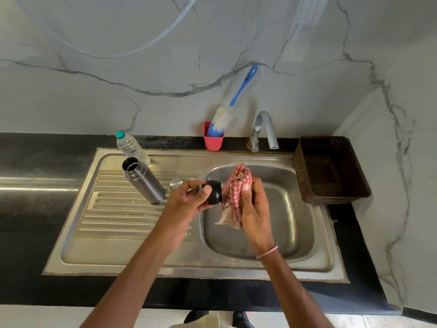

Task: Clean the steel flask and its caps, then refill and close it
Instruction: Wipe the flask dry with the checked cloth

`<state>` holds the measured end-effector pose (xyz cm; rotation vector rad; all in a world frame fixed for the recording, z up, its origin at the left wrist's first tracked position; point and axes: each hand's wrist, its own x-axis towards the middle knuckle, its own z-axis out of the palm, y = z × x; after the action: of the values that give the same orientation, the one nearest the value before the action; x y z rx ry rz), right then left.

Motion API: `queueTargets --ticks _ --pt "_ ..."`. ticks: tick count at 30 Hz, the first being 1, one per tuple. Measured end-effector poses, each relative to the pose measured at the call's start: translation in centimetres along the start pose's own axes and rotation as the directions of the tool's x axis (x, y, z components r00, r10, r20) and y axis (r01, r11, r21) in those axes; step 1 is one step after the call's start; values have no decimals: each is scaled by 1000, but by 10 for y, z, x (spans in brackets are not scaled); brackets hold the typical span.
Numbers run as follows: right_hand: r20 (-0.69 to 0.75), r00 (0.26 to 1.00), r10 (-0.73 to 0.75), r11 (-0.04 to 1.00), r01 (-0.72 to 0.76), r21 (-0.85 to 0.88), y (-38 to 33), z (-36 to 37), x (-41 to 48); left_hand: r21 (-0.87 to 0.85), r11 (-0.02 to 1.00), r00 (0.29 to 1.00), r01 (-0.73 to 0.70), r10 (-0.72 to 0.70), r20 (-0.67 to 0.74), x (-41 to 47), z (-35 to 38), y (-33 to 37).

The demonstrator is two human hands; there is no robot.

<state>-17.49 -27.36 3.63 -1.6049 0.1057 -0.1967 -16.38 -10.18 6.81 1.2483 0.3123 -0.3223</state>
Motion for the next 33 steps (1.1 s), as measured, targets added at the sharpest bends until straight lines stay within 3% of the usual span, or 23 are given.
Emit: queueTargets --ticks 8,13,16,18,20,23,25,26,28,29,30,31,33 --pt "155 957 -247 933 278 -230 0 5 -4 -85 996 1000 -3 5 22 -9 17 0" --pt "201 940 -277 840 338 -424 -3 7 2 201 969 989 -147 144 31 -10 19 0" --pt "165 955 -247 831 296 -470 -14 9 11 451 836 945 -313 323 56 -8 17 -3" --pt "172 976 -131 876 195 -442 -25 10 18 576 716 903 -394 419 96 -8 17 -5" --pt "201 974 109 924 -25 -383 -35 6 26 652 621 866 -435 486 116 -9 18 -5" --pt "291 818 496 868 -453 -204 -49 -3 35 657 568 830 -496 532 167 -10 13 -7" --pt "330 716 615 776 -623 -94 -52 -5 34 638 579 829 -507 529 179 -9 9 -6" --pt "313 718 621 765 -642 -44 -50 -2 32 631 596 833 -496 531 153 -7 9 -7" --pt "166 853 495 869 -490 -74 -41 8 22 614 645 849 -454 522 79 -5 10 -10" --pt "104 945 311 939 -288 -191 -36 13 16 575 698 869 -427 493 46 -5 11 -11" --pt "103 992 74 939 -35 -342 -29 15 9 500 778 901 -380 433 11 -5 13 -11" --pt "175 978 -111 863 182 -472 -20 15 3 391 866 938 -311 346 -22 -6 15 -10" --pt "329 905 -268 671 421 -611 -4 11 -3 208 964 984 -164 176 -40 -7 14 -7"
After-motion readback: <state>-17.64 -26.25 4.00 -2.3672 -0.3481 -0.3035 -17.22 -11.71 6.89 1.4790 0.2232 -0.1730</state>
